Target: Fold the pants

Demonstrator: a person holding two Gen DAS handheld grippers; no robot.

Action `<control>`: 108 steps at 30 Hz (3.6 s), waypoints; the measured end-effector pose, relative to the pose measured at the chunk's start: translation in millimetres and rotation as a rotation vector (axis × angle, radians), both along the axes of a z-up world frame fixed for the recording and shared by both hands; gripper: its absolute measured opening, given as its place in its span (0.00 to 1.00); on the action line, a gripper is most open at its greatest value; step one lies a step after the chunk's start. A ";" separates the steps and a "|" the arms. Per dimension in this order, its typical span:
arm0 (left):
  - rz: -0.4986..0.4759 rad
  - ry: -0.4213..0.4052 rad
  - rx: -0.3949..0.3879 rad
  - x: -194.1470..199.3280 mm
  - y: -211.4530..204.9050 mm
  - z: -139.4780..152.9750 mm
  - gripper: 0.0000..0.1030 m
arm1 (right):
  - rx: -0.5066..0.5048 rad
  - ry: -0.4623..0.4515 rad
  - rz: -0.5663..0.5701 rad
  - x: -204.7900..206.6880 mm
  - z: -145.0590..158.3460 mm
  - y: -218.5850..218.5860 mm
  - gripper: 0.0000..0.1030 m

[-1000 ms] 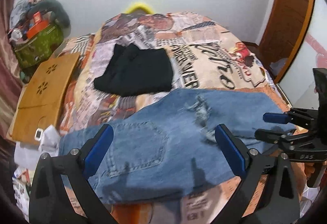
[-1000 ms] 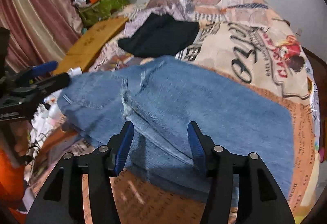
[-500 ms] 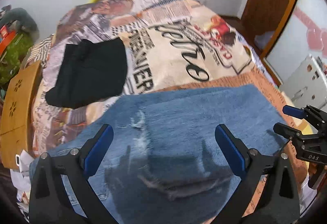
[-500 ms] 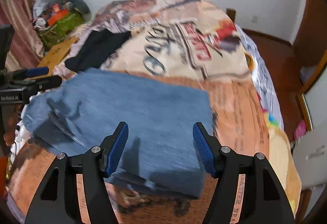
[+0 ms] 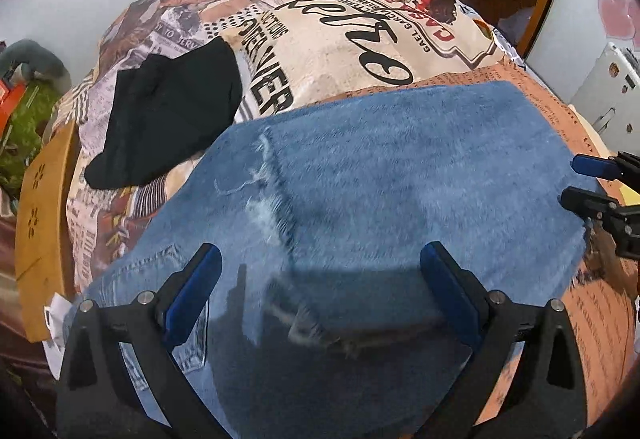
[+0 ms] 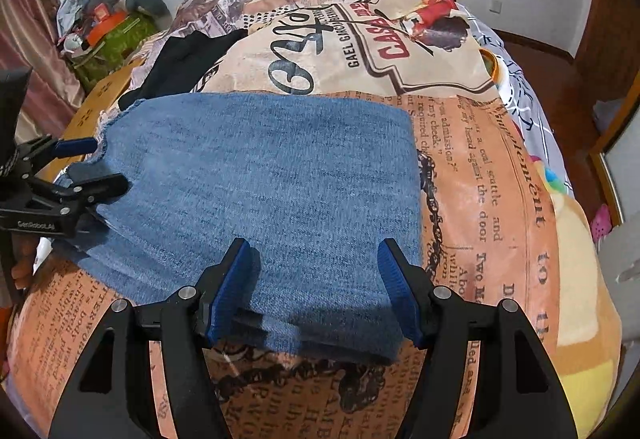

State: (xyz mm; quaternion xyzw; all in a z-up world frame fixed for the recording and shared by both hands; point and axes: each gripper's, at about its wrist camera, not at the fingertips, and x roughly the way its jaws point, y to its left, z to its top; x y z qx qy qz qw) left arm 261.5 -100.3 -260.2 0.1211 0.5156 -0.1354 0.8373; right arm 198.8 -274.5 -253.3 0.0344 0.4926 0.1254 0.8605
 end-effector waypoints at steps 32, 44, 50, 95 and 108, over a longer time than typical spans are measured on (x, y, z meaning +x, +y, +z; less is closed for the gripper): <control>0.507 -0.220 -0.112 -85.9 218.0 53.3 1.00 | -0.069 -0.162 0.143 14.4 56.6 98.7 0.82; 0.729 0.159 -0.471 -112.4 295.0 -38.1 1.00 | -0.087 0.024 0.208 23.7 6.3 132.4 0.84; 0.759 0.302 -0.695 -116.1 296.2 -75.3 1.00 | -0.072 0.035 0.210 21.8 4.0 132.3 0.86; 0.268 -0.458 -0.229 -26.8 118.0 188.8 0.22 | 0.046 0.052 -0.110 0.4 -10.4 -9.4 0.88; -0.005 -0.433 -0.248 16.8 -54.8 195.6 0.21 | 0.154 0.058 -0.119 -4.9 -18.9 -18.8 0.88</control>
